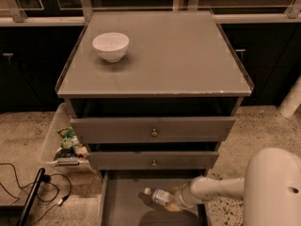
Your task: Place blue plastic bottle into bottom drawer
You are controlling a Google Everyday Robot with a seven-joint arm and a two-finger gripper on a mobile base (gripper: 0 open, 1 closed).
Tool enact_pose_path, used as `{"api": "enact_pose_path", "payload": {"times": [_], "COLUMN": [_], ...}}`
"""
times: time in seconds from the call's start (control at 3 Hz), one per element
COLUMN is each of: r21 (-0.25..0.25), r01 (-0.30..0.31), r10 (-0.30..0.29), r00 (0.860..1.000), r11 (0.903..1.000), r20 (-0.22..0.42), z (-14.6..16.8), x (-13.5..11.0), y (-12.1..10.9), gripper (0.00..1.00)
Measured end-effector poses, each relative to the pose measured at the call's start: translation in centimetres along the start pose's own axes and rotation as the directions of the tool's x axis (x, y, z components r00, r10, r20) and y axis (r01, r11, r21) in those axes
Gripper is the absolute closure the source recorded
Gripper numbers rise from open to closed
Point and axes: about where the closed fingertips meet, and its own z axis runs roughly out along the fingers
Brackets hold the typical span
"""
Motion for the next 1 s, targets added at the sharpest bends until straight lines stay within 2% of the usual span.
{"api": "enact_pose_path", "payload": {"times": [0.33, 0.67, 1.0], "r21": [0.011, -0.002, -0.004], "r01": [0.012, 0.016, 0.015], "r10": [-0.013, -0.015, -0.014], "r00": [0.992, 0.974, 0.974], "r11": [0.9999, 0.9999, 0.9999], "r20": [0.124, 0.225, 0.225], "z": [2.4, 3.5, 3.6], "x": [1.1, 3.6, 3.6], "y": [-0.5, -2.1, -2.0], "gripper": [1.0, 1.0, 1.0]}}
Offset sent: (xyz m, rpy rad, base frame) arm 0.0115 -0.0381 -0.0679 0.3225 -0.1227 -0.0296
